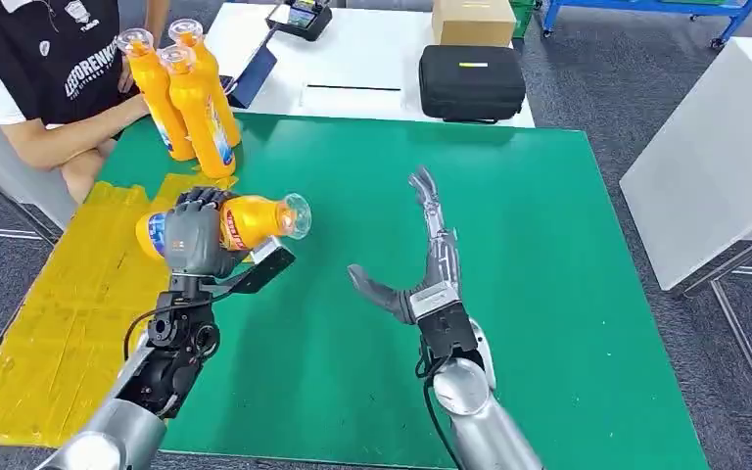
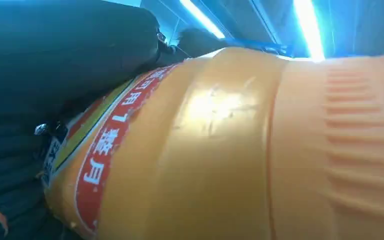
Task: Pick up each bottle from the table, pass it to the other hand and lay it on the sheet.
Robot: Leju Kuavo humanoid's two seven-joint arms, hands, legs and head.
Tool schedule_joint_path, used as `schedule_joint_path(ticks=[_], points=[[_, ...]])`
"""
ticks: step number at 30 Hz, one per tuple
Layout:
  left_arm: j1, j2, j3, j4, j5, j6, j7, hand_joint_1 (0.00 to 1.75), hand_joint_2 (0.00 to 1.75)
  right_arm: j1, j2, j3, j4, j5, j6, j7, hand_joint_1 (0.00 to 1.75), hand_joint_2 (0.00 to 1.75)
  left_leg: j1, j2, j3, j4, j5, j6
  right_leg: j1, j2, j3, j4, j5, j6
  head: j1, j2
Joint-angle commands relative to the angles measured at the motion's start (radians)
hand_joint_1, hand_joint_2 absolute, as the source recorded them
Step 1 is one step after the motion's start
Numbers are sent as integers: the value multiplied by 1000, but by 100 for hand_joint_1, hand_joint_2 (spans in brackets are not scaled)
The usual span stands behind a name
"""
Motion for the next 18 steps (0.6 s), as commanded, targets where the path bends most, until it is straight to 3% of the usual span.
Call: schedule_joint_path(ticks=[1, 4, 8, 13, 17, 18], points=[[-102, 28, -16, 264, -154, -76, 73, 175, 175, -39, -1, -10, 22, 2, 24, 1, 0, 175, 1, 2, 8, 0, -3, -3, 1, 0, 7, 0, -3, -3, 0, 0], [-127, 35, 1, 314, -189, -157, 118, 175, 175, -42, -1, -9, 23, 13, 28, 4, 0, 175, 0, 2, 3, 0, -1, -1, 0, 1, 2, 0, 0, -1, 0, 0], [-150, 52, 30, 353, -207, -235, 140, 175, 175, -43, 3, -14, 25, 23, 29, 10, 0, 175, 1, 3, 10, 1, -5, -3, 2, 1, 9, 1, -4, -3, 0, 0], [-149, 59, 41, 364, -208, -248, 128, 175, 175, -45, 7, -14, 34, 28, 32, 13, 0, 175, 1, 2, 5, 0, -3, -2, 1, 1, 5, 0, -2, -2, 0, 0], [-137, 52, 49, 371, -215, -253, 113, 175, 175, -48, 9, -14, 46, 34, 36, 14, 0, 175, 1, 4, 12, 2, -7, -4, 2, 1, 12, 1, -6, -4, 0, 0], [-136, 51, 46, 372, -227, -248, 125, 175, 175, -50, 10, -14, 48, 38, 35, 13, 0, 175, 1, 2, 5, 0, -3, -2, 1, 1, 5, 0, -2, -2, 0, 0]])
